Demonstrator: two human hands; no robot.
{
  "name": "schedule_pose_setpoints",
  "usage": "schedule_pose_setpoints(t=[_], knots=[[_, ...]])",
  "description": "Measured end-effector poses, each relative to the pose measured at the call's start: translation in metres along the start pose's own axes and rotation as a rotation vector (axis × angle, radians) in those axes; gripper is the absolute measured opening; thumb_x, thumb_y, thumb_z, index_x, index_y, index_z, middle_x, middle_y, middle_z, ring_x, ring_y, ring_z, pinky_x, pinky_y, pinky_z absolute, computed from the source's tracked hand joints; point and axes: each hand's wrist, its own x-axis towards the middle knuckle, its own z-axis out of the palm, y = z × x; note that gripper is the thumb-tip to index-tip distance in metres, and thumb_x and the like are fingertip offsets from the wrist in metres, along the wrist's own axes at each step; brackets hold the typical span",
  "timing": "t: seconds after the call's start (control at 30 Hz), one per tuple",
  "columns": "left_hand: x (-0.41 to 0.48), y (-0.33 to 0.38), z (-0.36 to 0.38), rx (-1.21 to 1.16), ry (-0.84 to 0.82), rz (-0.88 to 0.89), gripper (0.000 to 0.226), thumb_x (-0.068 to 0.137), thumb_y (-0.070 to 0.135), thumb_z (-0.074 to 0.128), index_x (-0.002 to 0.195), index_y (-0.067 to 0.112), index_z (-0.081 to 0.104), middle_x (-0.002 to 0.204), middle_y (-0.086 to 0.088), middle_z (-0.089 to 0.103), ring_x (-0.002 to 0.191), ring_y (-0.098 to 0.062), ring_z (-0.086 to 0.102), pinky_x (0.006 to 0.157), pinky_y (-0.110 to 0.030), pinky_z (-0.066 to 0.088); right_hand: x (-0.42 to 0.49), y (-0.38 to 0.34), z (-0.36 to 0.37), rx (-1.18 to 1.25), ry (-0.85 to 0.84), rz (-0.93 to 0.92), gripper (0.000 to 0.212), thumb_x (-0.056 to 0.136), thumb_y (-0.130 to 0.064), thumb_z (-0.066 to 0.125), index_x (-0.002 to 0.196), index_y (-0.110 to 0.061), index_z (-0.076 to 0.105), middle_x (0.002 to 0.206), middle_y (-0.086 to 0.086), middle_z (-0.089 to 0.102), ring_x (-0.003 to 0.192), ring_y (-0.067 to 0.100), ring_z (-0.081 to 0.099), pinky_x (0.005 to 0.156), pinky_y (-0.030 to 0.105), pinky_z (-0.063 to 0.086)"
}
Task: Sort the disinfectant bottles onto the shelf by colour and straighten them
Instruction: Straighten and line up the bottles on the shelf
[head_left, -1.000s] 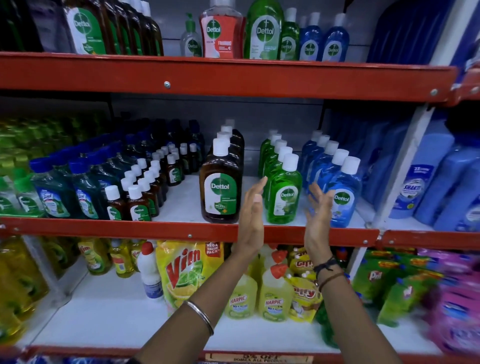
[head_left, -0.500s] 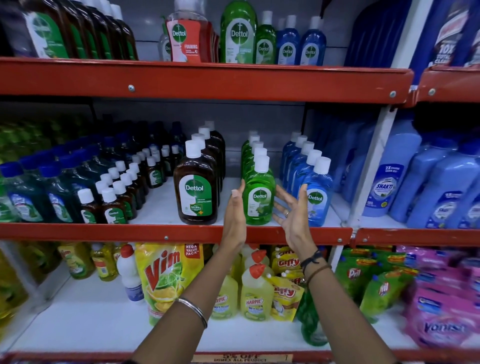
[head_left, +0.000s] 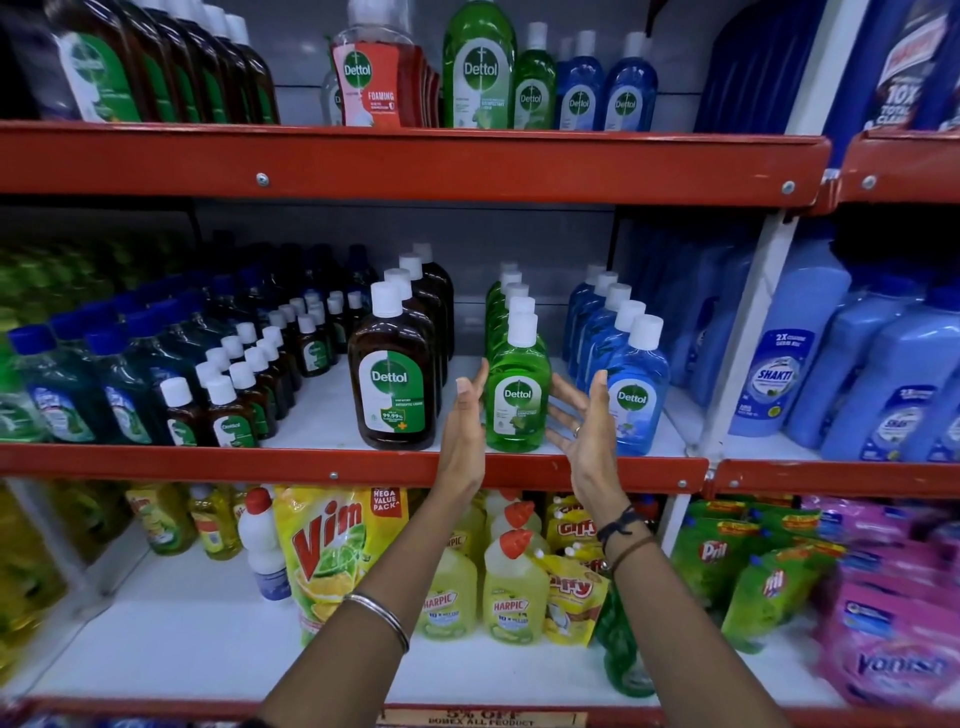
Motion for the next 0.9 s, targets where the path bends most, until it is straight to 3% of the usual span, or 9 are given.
schedule_pose_setpoints(t=[0.17, 0.23, 0.3, 0.43, 0.5, 0.6, 0.7, 0.8, 0.9], knots=[[-0.003, -0.003, 0.005, -0.006, 0.084, 0.068, 0.066, 0.080, 0.078, 0.021, 0.131, 0.044, 0.044, 0.144, 0.008, 0.044, 0.135, -0.013, 0.041, 0.115, -0.048, 0.031, -0.002, 0.001, -0.004, -0.024, 0.027, -0.042, 0.066, 0.089, -0.063, 0.027, 0.126, -0.017, 0.057, 0.132, 0.007, 0.058, 0.121, 0.022, 0.054, 0.093, 0.033, 0.045], [-0.009, -0.005, 0.010, 0.029, 0.164, 0.190, 0.066, 0.080, 0.082, 0.022, 0.129, 0.044, 0.045, 0.143, 0.015, 0.043, 0.136, -0.008, 0.038, 0.116, -0.047, 0.029, -0.011, 0.000, -0.010, -0.053, 0.073, -0.186, 0.067, 0.088, -0.067, 0.029, 0.126, -0.019, 0.057, 0.132, 0.003, 0.058, 0.122, 0.015, 0.054, 0.099, 0.030, 0.042], [-0.015, -0.005, 0.019, 0.074, 0.224, 0.369, 0.062, 0.087, 0.075, 0.023, 0.131, 0.039, 0.047, 0.145, 0.011, 0.043, 0.138, -0.009, 0.036, 0.115, -0.048, 0.030, -0.019, -0.001, -0.020, -0.057, 0.153, -0.373, 0.072, 0.086, -0.068, 0.028, 0.127, -0.016, 0.057, 0.132, 0.002, 0.059, 0.122, 0.009, 0.053, 0.101, 0.024, 0.042], [-0.023, 0.006, 0.051, 0.090, 0.100, 0.558, 0.065, 0.092, 0.066, 0.023, 0.134, 0.024, 0.050, 0.147, 0.003, 0.043, 0.138, -0.015, 0.037, 0.113, -0.045, 0.032, -0.016, -0.003, -0.048, -0.029, 0.353, -0.536, 0.068, 0.091, -0.060, 0.027, 0.133, -0.013, 0.050, 0.138, 0.001, 0.053, 0.129, 0.009, 0.047, 0.101, 0.016, 0.038], [-0.025, 0.009, 0.071, 0.084, -0.025, 0.501, 0.059, 0.091, 0.067, 0.024, 0.132, 0.034, 0.050, 0.145, 0.008, 0.044, 0.138, -0.013, 0.037, 0.113, -0.047, 0.032, -0.011, -0.006, -0.060, -0.016, 0.389, -0.487, 0.065, 0.090, -0.058, 0.024, 0.137, -0.018, 0.045, 0.143, -0.004, 0.047, 0.132, 0.005, 0.041, 0.105, 0.020, 0.034], [-0.024, 0.006, 0.101, 0.033, -0.133, 0.252, 0.058, 0.086, 0.070, 0.023, 0.130, 0.042, 0.048, 0.142, 0.013, 0.046, 0.134, -0.003, 0.040, 0.115, -0.046, 0.030, -0.002, -0.009, -0.072, 0.005, 0.333, -0.312, 0.070, 0.086, -0.065, 0.020, 0.142, -0.026, 0.038, 0.150, -0.005, 0.038, 0.136, 0.005, 0.034, 0.105, 0.025, 0.028], [-0.013, -0.001, 0.116, 0.016, -0.097, 0.114, 0.065, 0.080, 0.082, 0.021, 0.129, 0.048, 0.046, 0.146, 0.009, 0.042, 0.135, -0.004, 0.038, 0.115, -0.040, 0.028, 0.003, -0.015, -0.080, -0.019, 0.244, -0.206, 0.067, 0.092, -0.062, 0.013, 0.142, -0.025, 0.037, 0.151, -0.003, 0.037, 0.137, 0.013, 0.034, 0.090, 0.014, 0.036], [-0.003, -0.003, 0.120, -0.038, -0.085, 0.006, 0.048, 0.096, 0.059, 0.013, 0.130, 0.043, 0.044, 0.146, 0.007, 0.040, 0.129, -0.007, 0.041, 0.110, -0.037, 0.031, 0.003, -0.022, -0.086, -0.015, 0.148, -0.141, 0.066, 0.095, -0.054, 0.008, 0.141, -0.020, 0.041, 0.134, -0.005, 0.047, 0.117, 0.007, 0.047, 0.070, 0.004, 0.044], [0.001, -0.003, 0.118, -0.059, -0.128, -0.021, 0.056, 0.091, 0.056, 0.012, 0.134, 0.038, 0.042, 0.139, 0.007, 0.044, 0.130, -0.014, 0.044, 0.106, -0.032, 0.039, 0.006, -0.025, -0.092, 0.000, 0.092, -0.099, 0.069, 0.093, -0.057, 0.008, 0.140, -0.020, 0.042, 0.131, -0.006, 0.047, 0.118, 0.008, 0.044, 0.080, 0.012, 0.040]])
